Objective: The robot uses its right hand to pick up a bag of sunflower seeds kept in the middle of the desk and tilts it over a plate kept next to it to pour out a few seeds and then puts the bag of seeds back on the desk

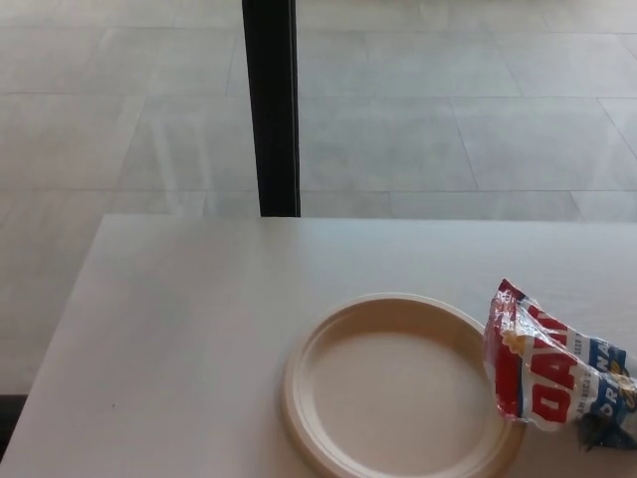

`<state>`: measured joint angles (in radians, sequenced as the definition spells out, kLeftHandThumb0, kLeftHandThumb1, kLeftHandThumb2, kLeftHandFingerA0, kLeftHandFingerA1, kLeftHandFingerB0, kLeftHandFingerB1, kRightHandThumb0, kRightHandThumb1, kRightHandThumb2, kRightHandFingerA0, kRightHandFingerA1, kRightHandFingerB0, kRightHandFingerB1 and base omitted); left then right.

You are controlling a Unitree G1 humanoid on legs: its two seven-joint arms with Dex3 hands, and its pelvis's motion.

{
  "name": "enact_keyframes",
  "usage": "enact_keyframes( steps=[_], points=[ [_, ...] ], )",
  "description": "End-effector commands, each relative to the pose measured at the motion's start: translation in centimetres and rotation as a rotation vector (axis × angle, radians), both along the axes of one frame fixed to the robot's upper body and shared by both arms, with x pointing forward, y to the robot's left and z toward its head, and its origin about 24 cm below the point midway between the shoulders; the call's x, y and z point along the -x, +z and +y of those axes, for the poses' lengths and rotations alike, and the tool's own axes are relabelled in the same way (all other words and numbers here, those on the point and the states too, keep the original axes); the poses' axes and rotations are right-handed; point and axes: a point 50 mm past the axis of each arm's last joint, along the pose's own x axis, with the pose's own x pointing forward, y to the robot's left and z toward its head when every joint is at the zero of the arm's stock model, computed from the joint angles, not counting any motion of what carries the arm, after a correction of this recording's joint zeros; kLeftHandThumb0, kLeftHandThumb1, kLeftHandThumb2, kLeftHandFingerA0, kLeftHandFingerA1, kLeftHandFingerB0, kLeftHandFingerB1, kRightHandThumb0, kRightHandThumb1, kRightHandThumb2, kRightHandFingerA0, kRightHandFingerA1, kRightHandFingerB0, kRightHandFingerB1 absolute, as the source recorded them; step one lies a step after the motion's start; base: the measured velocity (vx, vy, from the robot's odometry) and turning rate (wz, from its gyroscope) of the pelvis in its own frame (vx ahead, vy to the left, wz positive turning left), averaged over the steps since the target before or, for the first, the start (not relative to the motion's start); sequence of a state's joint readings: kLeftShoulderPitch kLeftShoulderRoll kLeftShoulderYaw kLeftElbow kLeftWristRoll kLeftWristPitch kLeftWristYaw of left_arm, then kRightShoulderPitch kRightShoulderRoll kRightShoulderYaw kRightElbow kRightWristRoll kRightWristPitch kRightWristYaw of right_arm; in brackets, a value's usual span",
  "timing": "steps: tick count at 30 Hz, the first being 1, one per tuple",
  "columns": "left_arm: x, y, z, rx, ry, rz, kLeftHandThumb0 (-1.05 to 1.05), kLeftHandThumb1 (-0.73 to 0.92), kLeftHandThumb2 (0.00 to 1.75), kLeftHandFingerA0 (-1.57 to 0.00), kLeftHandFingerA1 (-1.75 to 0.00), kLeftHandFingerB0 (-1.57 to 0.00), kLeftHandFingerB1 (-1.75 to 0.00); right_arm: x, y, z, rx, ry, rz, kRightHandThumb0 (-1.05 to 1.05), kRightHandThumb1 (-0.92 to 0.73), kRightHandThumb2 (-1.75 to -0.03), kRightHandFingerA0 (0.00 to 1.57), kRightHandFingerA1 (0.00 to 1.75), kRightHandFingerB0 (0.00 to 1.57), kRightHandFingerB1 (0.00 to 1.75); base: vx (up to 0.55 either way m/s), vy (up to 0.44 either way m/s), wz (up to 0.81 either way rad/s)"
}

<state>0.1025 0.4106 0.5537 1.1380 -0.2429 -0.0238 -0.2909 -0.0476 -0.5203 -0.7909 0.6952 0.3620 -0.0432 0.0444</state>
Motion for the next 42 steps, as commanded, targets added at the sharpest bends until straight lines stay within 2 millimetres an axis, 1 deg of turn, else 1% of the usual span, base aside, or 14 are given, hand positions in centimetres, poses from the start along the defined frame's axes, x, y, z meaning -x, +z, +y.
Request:
enact_keyframes(
  steps=[1,2,4,5,6,9,16,17,18,20,24,25,26,42],
  points=[
    [-0.1,0.6,0.6,-0.018,-0.013,-0.025,-0.64,0.54,1.03,-0.14,-0.68,-0.06,-0.56,-4.4,6.1,2.2,0.15,0.237,-0.142,-1.03,-0.59,-1.01,0.0,0.23,0.0,0.25,0.0,0.0,0.0],
    [-0.1,0.6,0.6,-0.018,-0.01,-0.022,-0.38,0.57,1.16,-0.16,-0.64,-0.04,-0.55,-4.9,6.5,2.6,0.159,0.276,-0.16,-1.05,-0.61,-1.0,0.0,0.26,0.0,0.31,0.0,0.0,0.0],
    [0.0,0.6,0.6,-0.015,-0.025,-0.022,-0.63,0.56,1.03,-0.1,-0.65,-0.06,-0.56,-5.7,7.2,3.4,0.182,0.335,-0.155,-0.99,-0.59,-1.0,0.0,0.39,0.0,0.44,0.0,0.0,0.0],
    [0.0,0.6,0.5,-0.012,-0.026,-0.023,-0.65,0.55,1.03,-0.1,-0.65,-0.06,-0.56,-6.1,7.6,3.9,0.199,0.366,-0.155,-1.0,-0.64,-0.6,0.0,0.53,0.05,0.54,0.0,0.0,0.0],
    [0.1,0.6,0.4,-0.015,-0.04,-0.02,-0.61,0.49,1.06,-0.11,-0.65,-0.01,-0.54,-7.1,7.9,5.1,0.301,0.475,-0.096,-0.95,-0.58,-0.96,0.0,0.3,0.01,0.4,0.0,0.0,0.0],
    [0.0,0.5,0.3,-0.017,-0.046,-0.014,-0.64,0.54,1.02,-0.15,-0.69,-0.06,-0.56,-8.2,8.1,6.6,0.327,0.606,-0.07,-0.88,-0.53,-0.85,0.0,0.01,0.0,0.11,0.0,0.0,0.0],
    [0.3,0.4,0.2,-0.021,-0.058,-0.009,-0.63,0.47,1.06,-0.06,-0.62,0.0,-0.53,-9.4,7.4,10.9,0.468,0.928,0.112,-0.78,-0.47,-0.9,0.0,0.19,0.0,0.15,0.0,0.0,0.0],
    [0.4,0.4,0.2,-0.008,-0.038,-0.022,-0.61,0.65,0.83,-0.05,-0.69,-0.05,-0.54,-9.5,7.2,11.2,0.471,0.938,0.136,-0.8,-0.48,-0.91,0.0,0.17,0.0,0.14,0.0,0.0,0.0],
    [0.4,0.3,0.1,-0.003,-0.025,-0.026,-0.62,0.48,1.05,-0.05,-0.62,-0.01,-0.54,-9.6,6.8,11.5,0.473,0.956,0.168,-0.81,-0.49,-0.91,0.0,0.17,0.0,0.14,0.0,0.0,0.0],
    [0.4,0.3,0.1,-0.012,-0.033,-0.024,-0.59,0.65,0.83,-0.06,-0.72,-0.07,-0.56,-9.7,6.4,11.8,0.501,0.981,0.209,-0.88,-0.53,-0.92,0.0,0.13,0.0,0.07,0.0,0.0,0.0],
    [0.4,0.2,-0.1,-0.006,-0.039,-0.033,-0.62,0.48,1.07,-0.07,-0.64,0.0,-0.55,-10.1,5.6,11.9,0.544,1.095,0.371,-0.8,-0.5,-0.96,0.0,0.23,0.0,0.18,0.0,0.0,0.0],
    [0.3,0.2,-0.2,0.013,-0.033,-0.05,-0.64,0.47,1.06,-0.04,-0.63,0.0,-0.54,-10.2,5.2,11.8,0.55,1.123,0.42,-0.83,-0.65,-0.6,0.0,0.29,0.0,0.17,0.0,0.0,0.0],
    [0.2,0.3,-0.2,0.017,-0.03,-0.057,-0.62,0.63,0.86,0.0,-0.71,-0.04,-0.58,-10.3,5.1,11.7,0.547,1.128,0.433,-0.82,-0.49,-0.95,0.0,0.23,0.0,0.16,0.0,0.0,0.0],
    [0.3,0.3,-0.1,-0.02,-0.075,-0.023,-0.59,0.56,1.03,-0.09,-0.65,-0.1,-0.58,-10.8,4.2,12.2,0.57,1.161,0.476,-0.86,-0.52,-0.95,0.0,0.17,0.0,0.11,0.0,0.0,0.0]
  ],
)
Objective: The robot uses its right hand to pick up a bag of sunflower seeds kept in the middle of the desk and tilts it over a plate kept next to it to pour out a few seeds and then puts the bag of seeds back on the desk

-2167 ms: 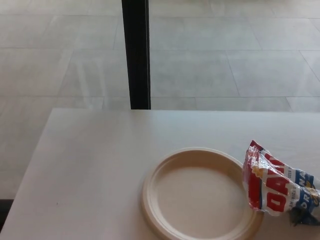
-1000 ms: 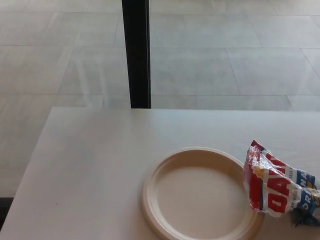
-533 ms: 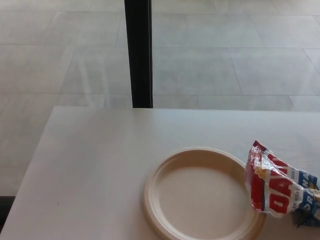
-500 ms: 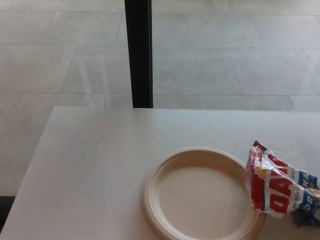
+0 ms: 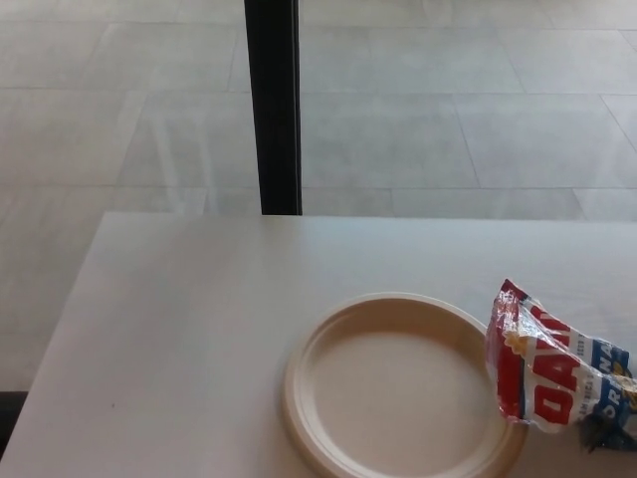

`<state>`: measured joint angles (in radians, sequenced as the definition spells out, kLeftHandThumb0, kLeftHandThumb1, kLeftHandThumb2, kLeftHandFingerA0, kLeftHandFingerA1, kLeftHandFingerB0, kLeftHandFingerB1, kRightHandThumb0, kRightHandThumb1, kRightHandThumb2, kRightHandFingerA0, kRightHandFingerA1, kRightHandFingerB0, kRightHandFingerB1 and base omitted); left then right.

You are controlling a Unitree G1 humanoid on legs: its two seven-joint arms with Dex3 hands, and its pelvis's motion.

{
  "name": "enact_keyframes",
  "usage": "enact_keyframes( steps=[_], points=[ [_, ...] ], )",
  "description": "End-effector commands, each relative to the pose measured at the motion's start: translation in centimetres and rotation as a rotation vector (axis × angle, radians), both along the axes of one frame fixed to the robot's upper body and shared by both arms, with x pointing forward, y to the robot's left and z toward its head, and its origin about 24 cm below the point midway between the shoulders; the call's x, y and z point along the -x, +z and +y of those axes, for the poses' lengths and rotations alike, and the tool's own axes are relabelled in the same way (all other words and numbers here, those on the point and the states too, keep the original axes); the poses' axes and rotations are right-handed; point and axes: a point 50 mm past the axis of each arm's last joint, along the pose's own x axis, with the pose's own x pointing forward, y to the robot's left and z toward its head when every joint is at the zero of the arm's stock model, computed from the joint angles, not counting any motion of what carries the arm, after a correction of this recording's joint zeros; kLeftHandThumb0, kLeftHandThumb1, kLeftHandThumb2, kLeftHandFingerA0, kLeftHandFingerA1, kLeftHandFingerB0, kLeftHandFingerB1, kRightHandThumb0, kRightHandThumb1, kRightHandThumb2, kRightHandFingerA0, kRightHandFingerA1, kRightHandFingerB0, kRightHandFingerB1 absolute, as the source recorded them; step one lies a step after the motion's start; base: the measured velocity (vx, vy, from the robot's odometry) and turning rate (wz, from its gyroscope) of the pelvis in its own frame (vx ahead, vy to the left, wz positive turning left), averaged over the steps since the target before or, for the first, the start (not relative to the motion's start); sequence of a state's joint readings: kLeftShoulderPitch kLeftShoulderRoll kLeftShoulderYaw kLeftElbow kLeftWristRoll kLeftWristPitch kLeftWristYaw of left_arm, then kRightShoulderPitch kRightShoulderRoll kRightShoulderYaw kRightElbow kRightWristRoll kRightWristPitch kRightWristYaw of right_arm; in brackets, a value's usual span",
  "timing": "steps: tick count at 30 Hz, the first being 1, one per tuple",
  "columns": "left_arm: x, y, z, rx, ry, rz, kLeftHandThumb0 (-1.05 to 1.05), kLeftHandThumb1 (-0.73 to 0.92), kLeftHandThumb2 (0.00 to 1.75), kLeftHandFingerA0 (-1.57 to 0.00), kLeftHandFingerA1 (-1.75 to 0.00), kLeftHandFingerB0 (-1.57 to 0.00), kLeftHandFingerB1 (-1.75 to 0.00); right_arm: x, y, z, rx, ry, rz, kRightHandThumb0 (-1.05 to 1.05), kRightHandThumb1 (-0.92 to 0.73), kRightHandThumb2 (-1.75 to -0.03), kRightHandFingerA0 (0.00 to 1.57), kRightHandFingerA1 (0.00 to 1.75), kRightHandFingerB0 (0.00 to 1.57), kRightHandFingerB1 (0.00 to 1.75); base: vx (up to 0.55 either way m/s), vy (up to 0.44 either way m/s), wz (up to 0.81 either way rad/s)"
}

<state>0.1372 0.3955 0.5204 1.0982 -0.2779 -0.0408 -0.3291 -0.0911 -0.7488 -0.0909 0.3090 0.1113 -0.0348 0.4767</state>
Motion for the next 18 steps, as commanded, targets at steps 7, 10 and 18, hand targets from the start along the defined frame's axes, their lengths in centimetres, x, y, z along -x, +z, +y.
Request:
enact_keyframes(
  steps=[7,10,18],
  points=[
    [0.1,0.3,0.4,-0.035,-0.003,0.0,-0.6,0.53,1.03,-0.1,-0.66,-0.09,-0.58,-0.3,0.1,1.6,0.112,0.059,-0.048,-0.95,-0.54,-0.95,0.0,0.12,0.0,0.09,0.0,0.0,0.0],
    [-0.1,0.3,0.3,-0.033,-0.01,-0.004,-0.61,0.53,1.05,-0.11,-0.66,-0.1,-0.59,-0.2,-0.5,2.1,0.14,0.068,-0.031,-1.02,-0.59,-0.91,0.0,0.04,0.06,0.0,0.0,0.0,0.0],
    [-0.1,0.2,0.4,-0.048,-0.017,0.022,-0.6,0.54,1.02,-0.16,-0.67,-0.14,-0.6,0.9,-3.3,1.8,0.141,0.065,0.041,-1.0,-0.56,-0.92,0.0,0.07,0.01,0.0,0.0,0.0,0.0]
  ],
)
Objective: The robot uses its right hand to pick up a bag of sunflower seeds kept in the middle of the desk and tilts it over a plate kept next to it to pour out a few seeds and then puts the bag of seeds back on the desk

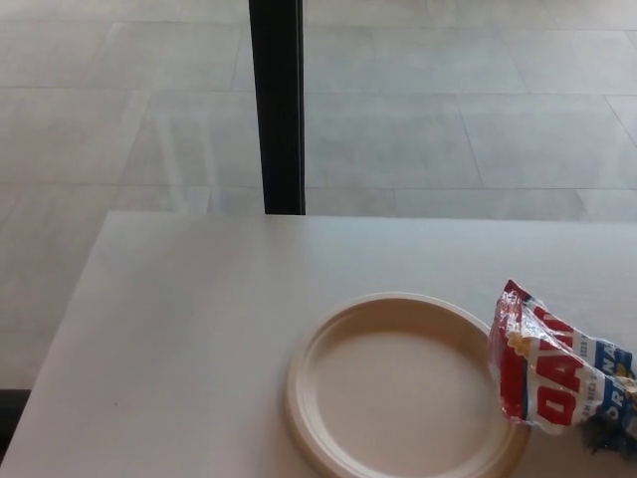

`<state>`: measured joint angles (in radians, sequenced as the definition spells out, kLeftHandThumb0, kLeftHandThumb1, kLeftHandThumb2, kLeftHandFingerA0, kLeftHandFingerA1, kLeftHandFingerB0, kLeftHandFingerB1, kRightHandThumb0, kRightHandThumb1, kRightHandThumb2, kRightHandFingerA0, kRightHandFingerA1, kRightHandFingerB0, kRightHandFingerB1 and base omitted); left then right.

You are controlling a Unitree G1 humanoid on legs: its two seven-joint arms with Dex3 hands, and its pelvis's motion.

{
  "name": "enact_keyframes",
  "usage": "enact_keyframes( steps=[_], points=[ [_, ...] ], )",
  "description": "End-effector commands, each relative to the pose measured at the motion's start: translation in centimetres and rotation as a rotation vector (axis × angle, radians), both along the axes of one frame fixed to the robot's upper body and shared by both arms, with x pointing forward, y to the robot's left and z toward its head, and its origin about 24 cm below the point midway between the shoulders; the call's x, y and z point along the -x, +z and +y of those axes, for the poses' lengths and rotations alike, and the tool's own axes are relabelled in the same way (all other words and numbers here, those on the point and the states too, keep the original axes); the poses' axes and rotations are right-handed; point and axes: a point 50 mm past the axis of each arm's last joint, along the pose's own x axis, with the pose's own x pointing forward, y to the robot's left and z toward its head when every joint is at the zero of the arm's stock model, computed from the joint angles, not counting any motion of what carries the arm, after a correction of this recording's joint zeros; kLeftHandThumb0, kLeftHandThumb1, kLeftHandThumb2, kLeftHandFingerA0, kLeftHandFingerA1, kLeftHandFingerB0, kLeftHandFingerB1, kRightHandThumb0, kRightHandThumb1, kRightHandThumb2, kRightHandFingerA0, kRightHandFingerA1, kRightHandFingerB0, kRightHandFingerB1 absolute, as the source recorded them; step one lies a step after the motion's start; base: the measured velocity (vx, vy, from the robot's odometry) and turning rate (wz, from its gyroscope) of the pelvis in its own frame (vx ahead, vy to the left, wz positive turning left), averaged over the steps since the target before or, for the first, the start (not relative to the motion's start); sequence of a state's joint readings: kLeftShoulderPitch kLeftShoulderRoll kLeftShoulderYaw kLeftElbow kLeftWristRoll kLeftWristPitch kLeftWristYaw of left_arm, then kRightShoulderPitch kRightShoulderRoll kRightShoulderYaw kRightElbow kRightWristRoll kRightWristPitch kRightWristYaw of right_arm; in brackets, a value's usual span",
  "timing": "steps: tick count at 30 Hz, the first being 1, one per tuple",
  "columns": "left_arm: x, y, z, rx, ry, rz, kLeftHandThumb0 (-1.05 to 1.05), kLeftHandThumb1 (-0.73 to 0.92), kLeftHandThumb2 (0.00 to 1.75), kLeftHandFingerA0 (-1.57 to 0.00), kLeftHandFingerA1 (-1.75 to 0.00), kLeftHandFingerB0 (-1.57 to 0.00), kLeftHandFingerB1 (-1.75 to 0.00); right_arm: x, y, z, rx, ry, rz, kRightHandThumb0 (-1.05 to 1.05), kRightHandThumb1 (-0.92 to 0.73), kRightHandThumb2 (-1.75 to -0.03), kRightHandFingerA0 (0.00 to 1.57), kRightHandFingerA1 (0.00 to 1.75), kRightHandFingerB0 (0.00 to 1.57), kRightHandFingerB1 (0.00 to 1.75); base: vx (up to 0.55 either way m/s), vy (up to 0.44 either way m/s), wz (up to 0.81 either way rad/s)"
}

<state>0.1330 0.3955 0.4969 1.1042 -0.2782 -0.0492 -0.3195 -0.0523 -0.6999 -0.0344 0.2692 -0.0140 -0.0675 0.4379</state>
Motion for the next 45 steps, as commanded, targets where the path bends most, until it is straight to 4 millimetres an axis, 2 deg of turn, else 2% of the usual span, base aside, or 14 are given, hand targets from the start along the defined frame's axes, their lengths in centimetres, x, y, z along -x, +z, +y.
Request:
enact_keyframes(
  steps=[1,2,9,11,20,24,27,28,30,31,39,40,41,45],
  points=[
    [0.1,0.4,0.6,-0.04,0.001,0.012,-0.6,0.54,1.02,-0.16,-0.67,-0.14,-0.6,0.5,-1.3,-0.1,0.053,0.001,0.006,-1.0,-0.56,-0.92,0.0,0.07,0.01,0.0,0.0,0.0,0.0],
    [0.0,0.4,0.6,-0.046,-0.009,0.014,-0.37,0.55,1.15,-0.19,-0.65,-0.1,-0.58,0.5,-1.5,-0.2,0.052,0.001,0.008,-0.99,-0.56,-0.92,0.0,0.07,0.02,0.0,0.0,0.0,0.0],
    [-0.2,0.5,0.5,-0.053,-0.028,0.014,-0.58,0.66,0.83,-0.11,-0.83,-0.18,-0.62,0.3,-1.7,0.7,0.055,0.03,0.012,-0.98,-0.56,-0.93,0.0,0.05,0.05,0.05,0.0,0.0,0.0],
    [-0.1,0.4,0.5,-0.048,-0.006,0.007,-0.63,0.51,1.01,-0.22,-0.73,-0.2,-0.64,-0.1,-1.4,1.3,0.06,0.049,0.0,-0.97,-0.55,-0.92,0.0,0.05,0.03,0.05,0.0,0.0,0.0],
    [0.1,0.3,0.6,-0.049,0.022,0.022,-0.59,0.63,0.82,-0.15,-0.91,-0.2,-0.66,-1.4,0.1,2.5,0.058,0.073,-0.079,-0.95,-0.54,-0.9,0.0,0.05,0.07,0.0,0.0,0.0,0.0],
    [0.4,0.3,0.7,-0.045,0.02,0.02,-0.36,0.58,1.16,-0.2,-0.66,-0.09,-0.57,-1.4,0.0,2.6,0.074,0.071,-0.093,-0.89,-0.5,-0.88,0.0,0.08,0.07,0.07,0.0,0.0,0.0],
    [0.5,0.3,0.6,-0.043,0.022,0.015,-0.6,0.66,0.8,-0.14,-0.87,-0.15,-0.59,-1.1,-0.3,2.6,0.085,0.074,-0.07,-0.82,-0.47,-0.73,0.0,0.0,0.02,0.19,0.0,0.0,0.0],
    [0.4,0.3,0.7,-0.037,0.033,0.011,-0.37,0.56,1.15,-0.2,-0.66,-0.08,-0.57,-0.8,-1.0,2.7,0.091,0.084,-0.045,-0.88,-0.49,-0.88,0.0,0.1,0.07,0.08,0.0,0.0,0.0],
    [0.5,0.3,0.6,-0.033,0.023,0.011,-0.37,0.57,1.16,-0.21,-0.67,-0.09,-0.58,-0.4,-1.6,2.8,0.093,0.095,-0.018,-0.89,-0.51,-0.88,0.0,0.09,0.09,0.04,0.0,0.0,0.0],
    [0.5,0.3,0.6,-0.031,0.031,0.01,-0.61,0.64,0.81,-0.14,-0.93,-0.16,-0.63,-0.3,-1.8,2.8,0.089,0.093,-0.002,-0.87,-0.5,-0.87,0.0,0.08,0.07,0.06,0.0,0.0,0.0],
    [0.4,0.2,0.6,-0.056,0.011,0.037,-0.61,0.6,0.98,-0.24,-0.73,-0.16,-0.6,-0.1,-3.4,3.4,0.094,0.105,0.047,-0.82,-0.44,-0.74,0.0,0.0,0.01,0.17,0.0,0.0,0.0],
    [0.4,0.2,0.6,-0.055,0.009,0.039,-0.61,0.67,0.79,-0.16,-0.83,-0.15,-0.56,-0.2,-3.4,3.6,0.103,0.115,0.043,-0.85,-0.38,-0.75,0.0,0.0,0.0,0.14,0.0,0.0,0.0],
    [0.4,0.2,0.6,-0.057,-0.003,0.043,-0.37,0.57,1.16,-0.19,-0.65,-0.08,-0.56,-0.3,-3.4,3.7,0.113,0.115,0.046,-0.86,-0.41,-0.78,0.0,0.0,0.03,0.13,0.0,0.0,0.0],
    [0.5,0.2,0.6,-0.064,-0.023,0.048,-0.62,0.7,0.77,-0.22,-0.79,-0.18,-0.6,-0.7,-3.6,4.0,0.122,0.102,0.051,-0.87,-0.43,-0.8,0.0,0.0,0.01,0.12,0.0,0.0,0.0]
  ],
)
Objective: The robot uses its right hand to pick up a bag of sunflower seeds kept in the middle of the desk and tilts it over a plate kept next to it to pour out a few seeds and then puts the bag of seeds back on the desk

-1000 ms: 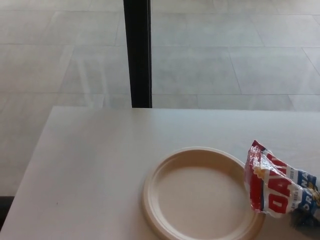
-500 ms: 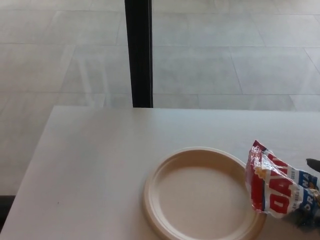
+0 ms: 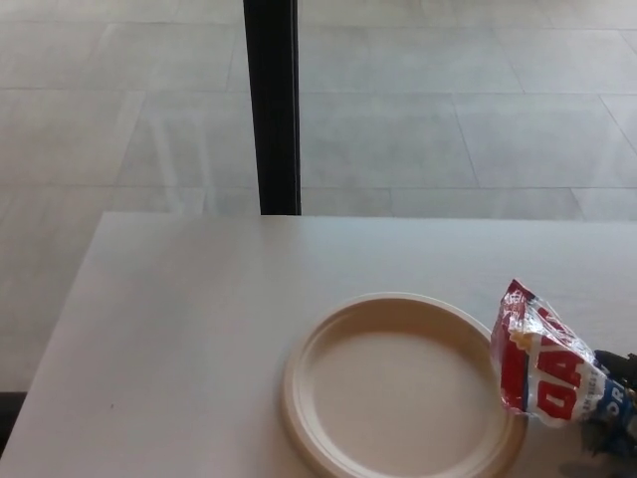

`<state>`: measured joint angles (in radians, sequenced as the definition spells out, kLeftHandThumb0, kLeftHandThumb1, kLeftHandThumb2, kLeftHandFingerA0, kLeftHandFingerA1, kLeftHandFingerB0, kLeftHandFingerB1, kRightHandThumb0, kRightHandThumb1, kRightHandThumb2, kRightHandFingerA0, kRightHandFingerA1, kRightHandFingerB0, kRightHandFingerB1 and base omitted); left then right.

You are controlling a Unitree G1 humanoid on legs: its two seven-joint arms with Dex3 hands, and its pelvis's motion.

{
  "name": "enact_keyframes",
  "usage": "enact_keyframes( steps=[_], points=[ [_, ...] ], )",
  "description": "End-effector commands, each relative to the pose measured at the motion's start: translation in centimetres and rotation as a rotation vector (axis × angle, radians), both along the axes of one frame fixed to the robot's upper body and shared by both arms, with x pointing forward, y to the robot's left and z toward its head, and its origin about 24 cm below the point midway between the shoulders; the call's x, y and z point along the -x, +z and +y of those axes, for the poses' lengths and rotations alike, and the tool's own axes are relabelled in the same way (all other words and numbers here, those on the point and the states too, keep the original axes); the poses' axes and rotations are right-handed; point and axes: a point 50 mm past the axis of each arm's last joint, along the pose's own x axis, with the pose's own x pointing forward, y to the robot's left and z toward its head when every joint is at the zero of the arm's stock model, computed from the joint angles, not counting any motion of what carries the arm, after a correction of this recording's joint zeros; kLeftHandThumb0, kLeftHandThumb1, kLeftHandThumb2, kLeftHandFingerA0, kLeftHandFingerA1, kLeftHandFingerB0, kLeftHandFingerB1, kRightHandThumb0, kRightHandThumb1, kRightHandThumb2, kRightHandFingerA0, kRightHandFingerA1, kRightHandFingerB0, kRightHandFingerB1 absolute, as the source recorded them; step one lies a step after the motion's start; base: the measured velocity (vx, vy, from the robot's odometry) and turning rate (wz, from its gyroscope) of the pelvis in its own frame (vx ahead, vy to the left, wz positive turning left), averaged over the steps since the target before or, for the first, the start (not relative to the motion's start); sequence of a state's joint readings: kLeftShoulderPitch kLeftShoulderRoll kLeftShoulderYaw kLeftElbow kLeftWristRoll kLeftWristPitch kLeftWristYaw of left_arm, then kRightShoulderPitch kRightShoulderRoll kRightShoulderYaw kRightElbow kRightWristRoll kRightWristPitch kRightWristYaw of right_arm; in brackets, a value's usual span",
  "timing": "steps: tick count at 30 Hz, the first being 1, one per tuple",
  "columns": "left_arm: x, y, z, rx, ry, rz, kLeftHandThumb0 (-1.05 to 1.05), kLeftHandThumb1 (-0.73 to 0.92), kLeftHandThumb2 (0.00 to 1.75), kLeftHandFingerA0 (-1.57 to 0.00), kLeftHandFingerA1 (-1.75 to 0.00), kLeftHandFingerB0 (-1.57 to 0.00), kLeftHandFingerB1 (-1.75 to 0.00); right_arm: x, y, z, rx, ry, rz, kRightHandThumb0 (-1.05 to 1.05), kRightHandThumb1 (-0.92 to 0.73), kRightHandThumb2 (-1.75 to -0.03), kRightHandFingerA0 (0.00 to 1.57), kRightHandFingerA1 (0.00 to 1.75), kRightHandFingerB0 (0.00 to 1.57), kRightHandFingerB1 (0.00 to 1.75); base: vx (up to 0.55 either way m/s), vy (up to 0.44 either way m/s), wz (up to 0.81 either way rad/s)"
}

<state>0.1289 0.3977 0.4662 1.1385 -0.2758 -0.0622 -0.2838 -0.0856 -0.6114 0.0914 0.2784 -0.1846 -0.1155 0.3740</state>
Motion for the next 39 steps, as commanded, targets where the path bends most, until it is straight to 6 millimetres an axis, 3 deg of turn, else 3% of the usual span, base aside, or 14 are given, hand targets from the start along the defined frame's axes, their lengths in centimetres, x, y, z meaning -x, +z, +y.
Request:
enact_keyframes(
  steps=[1,4,16,19,20,22,24,25,29,33,35,37,38,39],
  points=[
    [0.1,0.6,0.8,-0.046,-0.03,0.007,-0.62,0.7,0.77,-0.22,-0.79,-0.18,-0.6,0.0,-0.9,0.1,0.032,-0.019,0.038,-0.87,-0.43,-0.8,0.0,0.0,0.01,0.12,0.0,0.0,0.0],
    [0.2,0.6,0.8,-0.044,-0.023,0.005,-0.37,0.56,1.15,-0.2,-0.65,-0.09,-0.57,-0.5,-0.8,0.4,0.01,-0.041,0.017,-0.81,-0.42,-0.74,0.0,0.0,0.0,0.18,0.0,0.0,0.0],
    [0.7,0.4,0.5,-0.04,-0.028,0.007,-0.36,0.58,1.17,-0.19,-0.65,-0.07,-0.56,-0.8,-0.6,0.0,-0.116,-0.344,-0.266,-0.38,-0.72,-0.76,0.15,0.59,0.22,0.36,0.0,0.0,0.0],
    [0.7,0.3,0.5,-0.033,-0.002,0.007,-0.65,0.77,0.75,-0.23,-0.79,-0.15,-0.57,-0.9,-0.6,-0.3,-0.108,-0.364,-0.268,-0.2,-0.77,-0.61,0.08,0.59,0.25,0.31,0.0,0.0,0.0],
    [0.8,0.4,0.5,-0.033,-0.022,0.011,-0.36,0.6,1.18,-0.17,-0.63,-0.06,-0.55,-0.8,-0.8,-0.6,-0.086,-0.406,-0.264,-0.2,-0.73,-0.62,0.07,0.56,0.28,0.31,0.0,0.0,0.0],
    [0.7,0.3,0.4,-0.031,-0.016,0.011,-0.36,0.6,1.18,-0.17,-0.63,-0.06,-0.55,-0.9,-0.8,-0.8,-0.077,-0.421,-0.262,-0.2,-0.73,-0.63,0.05,0.56,0.28,0.31,0.0,0.0,0.0],
    [0.6,0.3,0.4,-0.055,-0.051,0.028,-0.63,0.81,0.77,-0.22,-0.81,-0.17,-0.57,-0.8,-1.1,-1.1,-0.067,-0.457,-0.256,-0.19,-0.73,-0.61,0.03,0.55,0.29,0.3,0.0,0.0,0.0],
    [0.6,0.3,0.3,-0.041,-0.05,0.023,-0.34,0.63,1.2,-0.18,-0.64,-0.08,-0.56,-0.7,-1.2,-1.2,-0.089,-0.472,-0.256,-0.19,-0.74,-0.61,0.03,0.57,0.29,0.31,0.0,0.0,0.0],
    [0.6,0.2,0.2,-0.039,-0.042,0.018,-0.34,0.62,1.19,-0.19,-0.64,-0.09,-0.57,-0.6,-1.5,-1.6,-0.061,-0.473,-0.252,-0.15,-0.52,-0.98,0.23,0.64,0.18,0.52,0.0,0.0,0.0],
    [0.3,0.2,0.0,-0.046,-0.06,0.012,-0.33,0.64,1.2,-0.2,-0.65,-0.11,-0.57,-0.5,-2.0,-1.6,0.038,-0.425,-0.162,-0.19,-0.73,-0.61,0.15,0.67,0.21,0.32,0.0,0.0,0.0],
    [0.3,0.2,0.0,-0.064,-0.085,0.023,-0.59,0.83,0.78,-0.26,-0.78,-0.23,-0.66,-0.5,-2.2,-1.8,0.066,-0.415,-0.143,-0.22,-0.7,-0.62,0.15,0.67,0.19,0.32,0.0,0.0,0.0],
    [0.3,0.3,0.1,-0.06,-0.084,0.026,-0.34,0.62,1.19,-0.21,-0.65,-0.13,-0.58,-0.3,-2.5,-2.0,0.086,-0.416,-0.1,-0.22,-0.69,-0.6,0.07,0.67,0.17,0.33,0.0,0.0,0.0],
    [0.3,0.2,0.0,-0.082,-0.103,0.046,-0.62,0.81,0.78,-0.27,-0.78,-0.22,-0.61,-0.4,-2.5,-2.2,0.099,-0.413,-0.085,-0.22,-0.68,-0.6,0.06,0.66,0.16,0.32,0.0,0.0,0.0],
    [0.2,0.3,-0.1,-0.084,-0.127,0.045,-0.33,0.64,1.21,-0.2,-0.65,-0.11,-0.57,-0.3,-2.7,-2.4,0.1,-0.418,-0.063,-0.18,-0.48,-0.95,0.09,0.59,0.03,0.46,0.0,0.0,0.0]
  ],
)
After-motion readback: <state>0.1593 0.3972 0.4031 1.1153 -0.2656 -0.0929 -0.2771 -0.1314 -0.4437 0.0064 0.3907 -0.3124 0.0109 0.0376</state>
